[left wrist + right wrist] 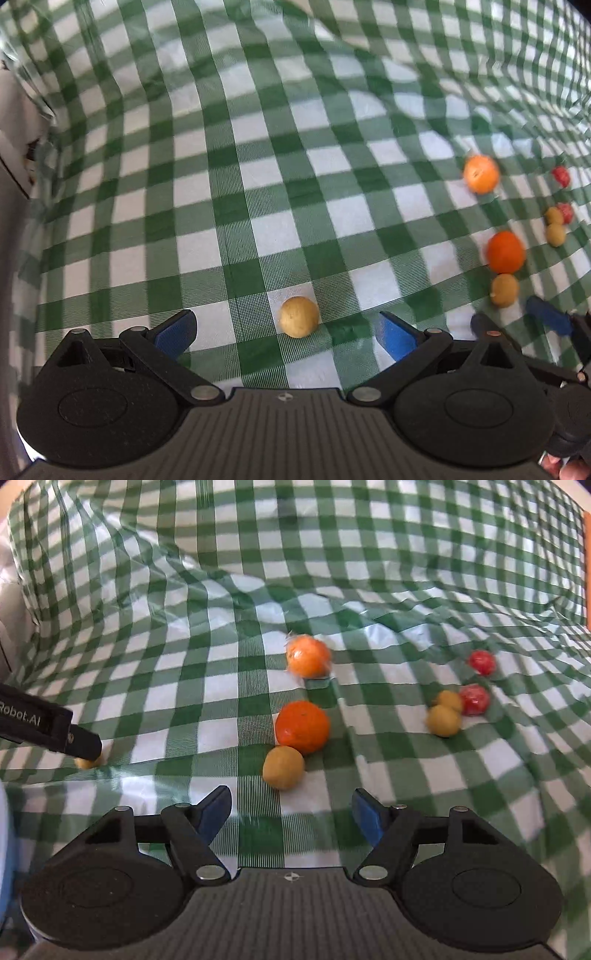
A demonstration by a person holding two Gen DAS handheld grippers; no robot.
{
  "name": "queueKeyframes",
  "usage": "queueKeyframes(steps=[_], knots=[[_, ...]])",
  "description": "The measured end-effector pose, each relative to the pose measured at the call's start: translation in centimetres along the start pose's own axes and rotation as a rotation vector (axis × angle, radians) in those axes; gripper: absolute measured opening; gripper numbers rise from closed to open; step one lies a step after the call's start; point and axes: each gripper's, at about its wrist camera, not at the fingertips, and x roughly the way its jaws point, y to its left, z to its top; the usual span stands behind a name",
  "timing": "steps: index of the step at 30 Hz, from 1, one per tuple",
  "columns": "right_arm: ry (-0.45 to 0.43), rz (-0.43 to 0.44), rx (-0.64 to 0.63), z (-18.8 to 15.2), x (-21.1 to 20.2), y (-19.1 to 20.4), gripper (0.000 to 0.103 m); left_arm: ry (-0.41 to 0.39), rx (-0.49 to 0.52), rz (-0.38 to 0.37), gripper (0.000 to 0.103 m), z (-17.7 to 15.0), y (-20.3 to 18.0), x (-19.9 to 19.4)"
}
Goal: Organize fruits
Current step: 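Grasp a tan round fruit with the left tool while the right tool grasps another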
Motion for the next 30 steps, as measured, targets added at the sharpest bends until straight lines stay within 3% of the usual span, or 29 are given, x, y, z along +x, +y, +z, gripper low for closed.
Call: queueKeyframes(steps=[1, 2, 3, 4, 6, 8, 10, 13, 21, 30], knots=[[-0.001, -0.01, -0.006, 0.0, 0.6, 0.2, 0.073, 0.016, -0.005, -0.004, 0.089, 0.1, 0.2, 0.6], [-0.027, -0.022, -0.022, 0.0, 0.9, 0.4, 0.065, 0.043, -0.008, -0.017, 0.052, 0.1, 0.3, 1.2], [-0.04, -0.024, -0.039, 0.0, 0.9, 0.7, 0.056, 0.046, -0.003, -0.013, 0.05, 0.3, 0.3, 1.4], [-0.05, -0.017, -0.052, 0.1, 0.8, 0.9, 0.025, 0.024, 0.007, -0.026, 0.027, 0.5, 0.2, 1.1], [-0.044, -0.026, -0.071, 0.2, 0.4, 1.2, 0.026, 0.024, 0.009, -0.063, 0.027, 0.7, 0.2, 0.8], [-0.039, -0.019, -0.057, 0.1, -0.1, 0.9, 0.026, -0.008, 0.026, -0.051, 0.026, 0.4, -0.1, -0.2], [-0.029, -0.031, -0.051, -0.1, -0.9, 0.5, 0.026, -0.048, 0.046, -0.042, 0.026, -0.4, -0.1, -2.0], [-0.028, -0.025, -0.057, -0.9, -3.7, 0.2, 0.026, -0.097, 0.03, -0.09, 0.027, -2.3, 0.0, -5.6], [0.008, 0.019, -0.109, -4.7, -13.3, 1.5, 0.026, -0.138, -0.02, -0.174, 0.026, -10.5, 1.0, -15.3], [-0.029, 0.178, -0.212, -6.9, -22.8, 7.4, 0.026, -0.152, -0.102, -0.111, 0.026, -19.9, 5.4, -23.6]])
